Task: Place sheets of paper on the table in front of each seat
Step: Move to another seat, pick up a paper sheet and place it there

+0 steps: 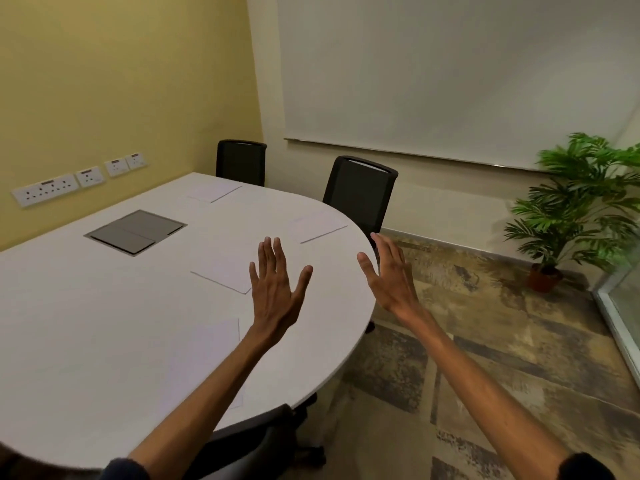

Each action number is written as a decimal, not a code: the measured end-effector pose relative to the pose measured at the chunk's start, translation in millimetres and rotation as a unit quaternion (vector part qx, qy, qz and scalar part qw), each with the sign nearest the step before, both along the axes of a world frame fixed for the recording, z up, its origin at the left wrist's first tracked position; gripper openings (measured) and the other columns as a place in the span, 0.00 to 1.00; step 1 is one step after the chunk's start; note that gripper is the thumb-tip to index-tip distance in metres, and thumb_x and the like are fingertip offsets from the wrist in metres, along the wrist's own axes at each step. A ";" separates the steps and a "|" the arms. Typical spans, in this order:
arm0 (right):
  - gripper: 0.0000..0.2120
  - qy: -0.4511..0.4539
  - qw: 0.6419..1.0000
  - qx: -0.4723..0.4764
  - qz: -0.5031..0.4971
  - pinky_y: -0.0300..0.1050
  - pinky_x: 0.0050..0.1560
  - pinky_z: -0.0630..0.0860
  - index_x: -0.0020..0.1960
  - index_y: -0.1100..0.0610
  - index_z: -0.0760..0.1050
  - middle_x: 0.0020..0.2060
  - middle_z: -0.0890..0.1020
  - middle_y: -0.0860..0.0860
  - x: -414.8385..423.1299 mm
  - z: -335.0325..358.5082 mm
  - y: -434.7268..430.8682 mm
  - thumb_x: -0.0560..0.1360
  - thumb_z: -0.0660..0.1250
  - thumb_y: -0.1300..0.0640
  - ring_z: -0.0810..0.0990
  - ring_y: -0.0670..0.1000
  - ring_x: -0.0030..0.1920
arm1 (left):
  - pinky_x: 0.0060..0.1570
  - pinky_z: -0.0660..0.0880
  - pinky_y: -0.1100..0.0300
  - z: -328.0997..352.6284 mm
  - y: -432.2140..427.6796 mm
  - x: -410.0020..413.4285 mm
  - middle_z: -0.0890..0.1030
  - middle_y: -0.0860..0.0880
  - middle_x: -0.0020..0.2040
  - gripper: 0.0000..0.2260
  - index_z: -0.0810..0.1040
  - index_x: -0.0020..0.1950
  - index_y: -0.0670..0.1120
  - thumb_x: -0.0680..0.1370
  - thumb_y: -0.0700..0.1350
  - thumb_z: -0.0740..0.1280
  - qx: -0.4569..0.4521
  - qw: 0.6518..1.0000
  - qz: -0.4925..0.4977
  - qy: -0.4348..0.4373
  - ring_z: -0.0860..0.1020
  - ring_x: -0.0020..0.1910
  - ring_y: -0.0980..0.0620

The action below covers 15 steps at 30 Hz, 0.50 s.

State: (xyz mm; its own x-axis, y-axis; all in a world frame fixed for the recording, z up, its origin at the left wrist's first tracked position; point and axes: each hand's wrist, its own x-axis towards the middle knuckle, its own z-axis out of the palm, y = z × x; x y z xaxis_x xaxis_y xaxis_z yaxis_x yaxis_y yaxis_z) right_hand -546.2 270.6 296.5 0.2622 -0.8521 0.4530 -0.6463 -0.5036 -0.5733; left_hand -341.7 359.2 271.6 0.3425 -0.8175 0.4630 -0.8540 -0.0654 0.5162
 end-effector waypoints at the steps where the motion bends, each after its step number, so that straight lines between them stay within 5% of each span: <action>1: 0.27 -0.001 1.000 0.003 0.003 0.60 0.72 0.60 0.76 0.52 0.59 0.75 0.64 0.50 -7.7 -1.8 -5.3 0.81 0.55 0.42 0.62 0.51 0.74 | 0.78 0.42 0.43 -3.8 -2.4 -11.3 0.37 0.49 0.81 0.37 0.37 0.80 0.46 0.79 0.64 0.49 -0.004 1.000 0.001 -0.002 0.37 0.80 0.51; 15: 0.31 -0.013 0.998 0.026 0.063 0.60 0.71 0.60 0.75 0.51 0.62 0.74 0.66 0.49 -4.9 -27.5 -156.2 0.77 0.49 0.36 0.64 0.51 0.73 | 0.78 0.42 0.43 -29.1 -132.2 -20.8 0.37 0.49 0.81 0.36 0.37 0.80 0.46 0.80 0.65 0.43 -0.001 0.995 0.092 -0.027 0.36 0.79 0.52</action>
State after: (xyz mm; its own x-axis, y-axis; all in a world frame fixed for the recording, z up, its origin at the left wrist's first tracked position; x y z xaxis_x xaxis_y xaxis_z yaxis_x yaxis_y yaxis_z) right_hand -551.1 114.4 268.9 0.3578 -0.8351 0.4178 -0.5631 -0.5499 -0.6168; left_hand -362.5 226.9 242.5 0.4604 -0.7422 0.4870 -0.8545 -0.2216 0.4699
